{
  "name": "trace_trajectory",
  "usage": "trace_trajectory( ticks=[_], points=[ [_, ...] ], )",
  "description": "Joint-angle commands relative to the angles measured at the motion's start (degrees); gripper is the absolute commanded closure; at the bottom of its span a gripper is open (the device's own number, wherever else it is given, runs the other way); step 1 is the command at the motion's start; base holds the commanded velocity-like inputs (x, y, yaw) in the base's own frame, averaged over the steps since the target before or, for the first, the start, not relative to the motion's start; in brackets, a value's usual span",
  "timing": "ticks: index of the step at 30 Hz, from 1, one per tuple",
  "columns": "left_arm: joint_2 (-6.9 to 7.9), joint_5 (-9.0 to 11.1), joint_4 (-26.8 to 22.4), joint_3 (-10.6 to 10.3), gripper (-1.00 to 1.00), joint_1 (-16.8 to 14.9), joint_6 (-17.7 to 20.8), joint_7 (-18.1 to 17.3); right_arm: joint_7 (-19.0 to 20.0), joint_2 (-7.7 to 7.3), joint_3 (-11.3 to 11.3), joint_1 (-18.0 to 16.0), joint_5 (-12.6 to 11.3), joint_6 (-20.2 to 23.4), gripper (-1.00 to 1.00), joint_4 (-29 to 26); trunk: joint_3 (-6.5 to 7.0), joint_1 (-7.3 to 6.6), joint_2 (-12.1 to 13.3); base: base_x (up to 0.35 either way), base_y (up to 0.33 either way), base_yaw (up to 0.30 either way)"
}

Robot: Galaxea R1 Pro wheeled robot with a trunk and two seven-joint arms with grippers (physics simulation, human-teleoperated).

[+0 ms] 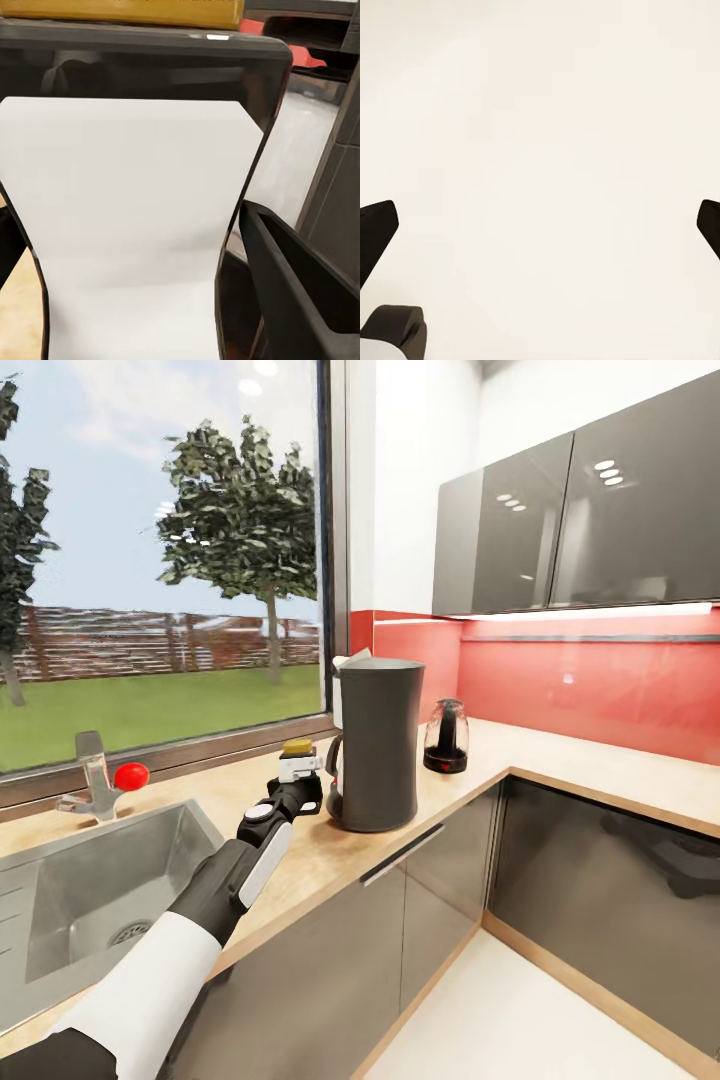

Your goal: Set up a coffee station on the kitchen countertop: keep the coffee maker on the countertop, move the bottle of coffee from the kitchen shelf to the counter next to the coffee maker, place a paper coffee filter on top of the coffee maker, put the saucer next to the coffee maker with the coffee cup on the saucer, and place the electric kettle next to the coffee maker.

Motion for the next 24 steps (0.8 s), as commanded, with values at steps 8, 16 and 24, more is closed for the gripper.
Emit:
trace_trajectory(
  ticks=[8,16,24],
  points=[
    [0.03,0.46,-0.1,-0.15,1.0,-0.05,0.19,0.46,0.17,-0.02,0.08,-0.05,-0.08,-0.19,-1.0,0.05,-0.43,0.44,-0.84,0.0,0.0,0.0],
    [0.03,0.46,-0.14,-0.14,1.0,-0.05,0.19,0.46,0.21,-0.02,0.07,-0.02,-0.06,-0.19,-1.0,0.05,-1.33,1.54,-2.85,0.0,0.0,0.0],
    [0.03,0.46,-0.12,-0.11,1.0,-0.05,0.2,0.46,0.24,-0.02,0.03,-0.02,-0.05,-0.12,-1.0,0.05,-1.69,1.97,-3.65,0.0,0.0,0.0]
  ],
)
